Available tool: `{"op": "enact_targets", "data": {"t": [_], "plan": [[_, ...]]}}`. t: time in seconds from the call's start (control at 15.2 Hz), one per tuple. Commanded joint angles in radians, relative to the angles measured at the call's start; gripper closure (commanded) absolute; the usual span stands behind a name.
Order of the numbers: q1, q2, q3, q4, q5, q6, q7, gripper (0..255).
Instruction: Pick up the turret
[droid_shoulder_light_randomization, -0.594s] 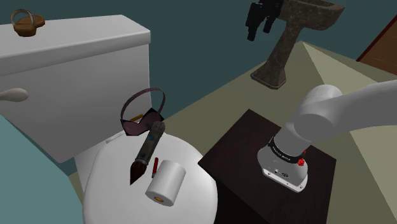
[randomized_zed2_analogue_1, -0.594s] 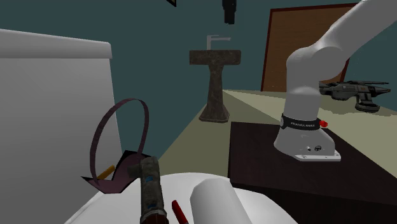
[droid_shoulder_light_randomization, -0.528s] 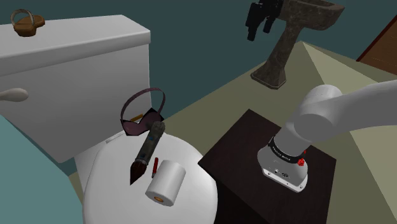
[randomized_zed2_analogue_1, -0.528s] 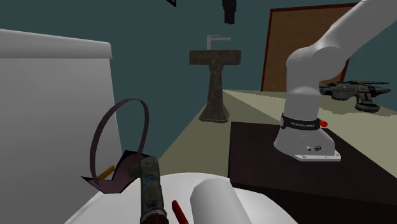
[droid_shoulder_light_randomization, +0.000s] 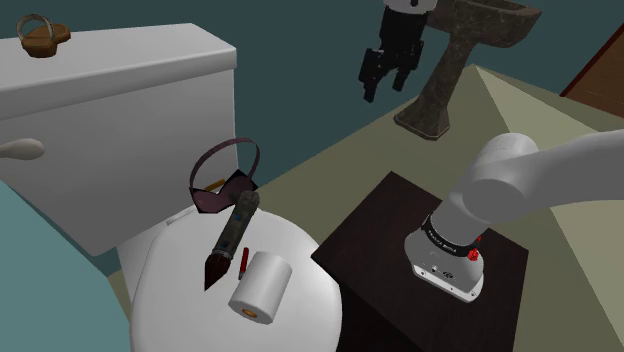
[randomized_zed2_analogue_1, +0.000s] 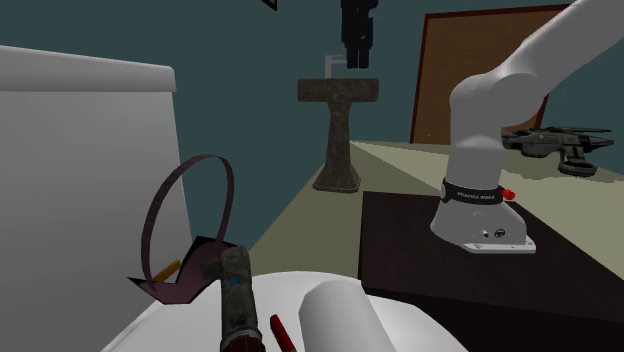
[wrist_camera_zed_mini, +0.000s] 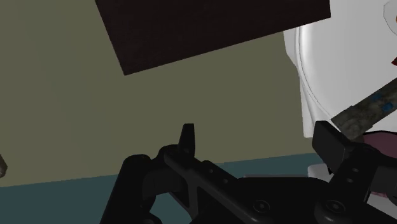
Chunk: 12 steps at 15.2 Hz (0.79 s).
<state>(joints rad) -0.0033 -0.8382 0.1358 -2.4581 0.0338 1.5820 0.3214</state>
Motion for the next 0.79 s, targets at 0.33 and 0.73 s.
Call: {"op": "enact_targets", "data": {"t": [0.33, 0.73], "plan": [[0.022, 0.041, 0.113, -0.150, 0.139, 0.215, 0.186, 0], [0.041, 0.155, 0.228, -0.219, 0.255, 0.430, 0.335, 0]]}}
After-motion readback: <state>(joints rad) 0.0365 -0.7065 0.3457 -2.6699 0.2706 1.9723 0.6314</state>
